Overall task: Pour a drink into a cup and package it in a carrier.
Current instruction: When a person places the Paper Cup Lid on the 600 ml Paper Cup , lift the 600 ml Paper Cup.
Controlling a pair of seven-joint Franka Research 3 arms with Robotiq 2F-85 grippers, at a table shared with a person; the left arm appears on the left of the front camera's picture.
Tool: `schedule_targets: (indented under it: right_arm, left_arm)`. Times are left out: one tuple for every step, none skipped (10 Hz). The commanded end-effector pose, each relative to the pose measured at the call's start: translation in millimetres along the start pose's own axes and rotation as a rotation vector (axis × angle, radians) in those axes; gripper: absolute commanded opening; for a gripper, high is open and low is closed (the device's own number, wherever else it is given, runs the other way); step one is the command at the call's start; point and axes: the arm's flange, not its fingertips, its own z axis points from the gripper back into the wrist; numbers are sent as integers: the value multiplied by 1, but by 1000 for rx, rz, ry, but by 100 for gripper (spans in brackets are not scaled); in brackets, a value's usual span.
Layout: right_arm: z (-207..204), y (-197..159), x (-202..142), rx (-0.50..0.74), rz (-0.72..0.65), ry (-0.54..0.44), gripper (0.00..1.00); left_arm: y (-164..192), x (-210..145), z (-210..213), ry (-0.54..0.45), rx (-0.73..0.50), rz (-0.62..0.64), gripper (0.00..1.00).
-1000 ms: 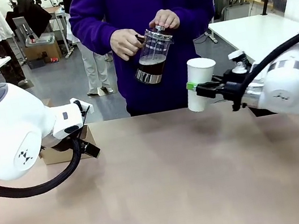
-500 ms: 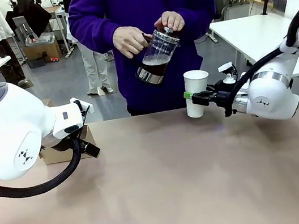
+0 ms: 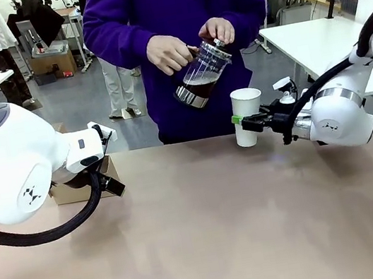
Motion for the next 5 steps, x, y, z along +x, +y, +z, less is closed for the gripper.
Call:
schedule_targets:
  right_arm:
    - [-1,4,-1,-10,-18,-19,88]
    - [-1,4,-1,-10,-18,-19,88]
    - [-1,4,-1,-10,-18,-19,88]
    - [-1,4,-1,-10,-18,-19,88]
    - [-1,4,-1,-10,-18,-19,88]
  left_arm:
    - [0,0,0,-1,-2,0,100]
    - [0,0,0,-1,-2,0,100]
    - [0,0,0,-1,-2,0,100]
    - [0,0,0,-1,-2,0,100]
    - [0,0,0,-1,-2,0,100]
